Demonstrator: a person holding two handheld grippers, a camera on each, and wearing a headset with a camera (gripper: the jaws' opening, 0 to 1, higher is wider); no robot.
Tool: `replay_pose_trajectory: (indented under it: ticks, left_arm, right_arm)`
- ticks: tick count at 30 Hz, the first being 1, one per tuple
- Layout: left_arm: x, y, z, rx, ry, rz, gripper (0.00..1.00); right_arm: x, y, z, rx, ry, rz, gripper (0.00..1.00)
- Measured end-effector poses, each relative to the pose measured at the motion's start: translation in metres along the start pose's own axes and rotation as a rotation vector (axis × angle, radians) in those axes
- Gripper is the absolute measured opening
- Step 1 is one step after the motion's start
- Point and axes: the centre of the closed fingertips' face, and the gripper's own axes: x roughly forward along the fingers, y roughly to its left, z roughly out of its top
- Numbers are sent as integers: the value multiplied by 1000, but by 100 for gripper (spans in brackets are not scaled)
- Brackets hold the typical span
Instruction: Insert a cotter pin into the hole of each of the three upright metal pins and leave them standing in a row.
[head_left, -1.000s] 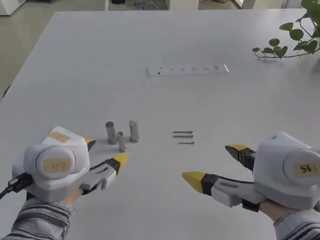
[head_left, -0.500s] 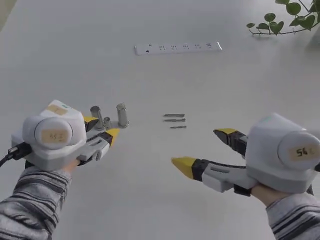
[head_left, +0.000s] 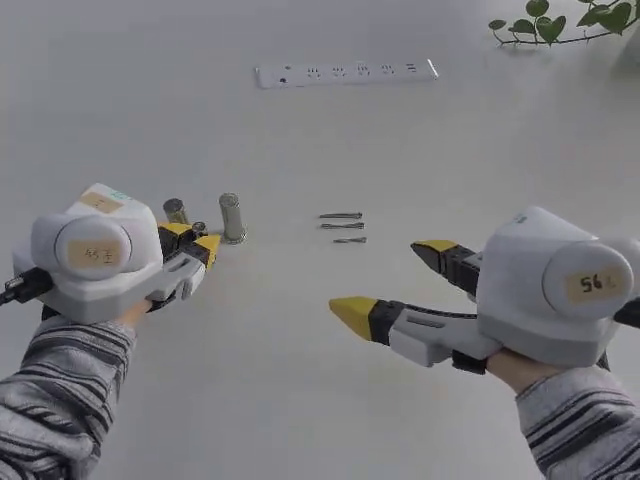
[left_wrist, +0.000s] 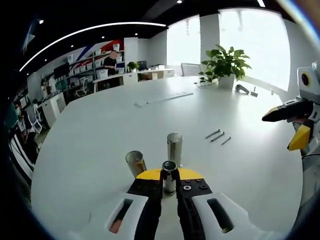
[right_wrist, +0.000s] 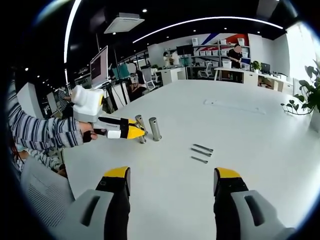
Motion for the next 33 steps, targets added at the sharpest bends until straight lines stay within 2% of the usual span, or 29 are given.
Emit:
replay_pose_trajectory:
  ticks: [5,9,12,15,18,22,27,33]
  left_arm:
    - [-1,-2,0,20,-9,-20,5]
    - [-2,-8,0,45,-10,-63,5]
    - [-5,-18,7,59,-45,-118,5]
    - [-7,-31,11,99,-59,-172,5]
    - [-9,-44,14,115,-73,-231,5]
    - [-9,-63,13,173,-65,-299,5]
    - [-8,-80,10,196,-62,-367,5]
    - [-4,-89,8,221,-59,-415,5]
  right_arm:
    - [0,0,-1,0,3,-2,64]
    - [0,0,0,-2,1,0,64]
    - [0,0,2,-4,0,1,64]
    - [0,0,3,-5,0,1,64]
    - [0,-1,2,-12,5,3,63]
    - [-1,-1,3,-10,4,3,63]
    - [-1,-4,2,-20,5,3,62]
    - [-2,-9,1,-20,11,-1,60]
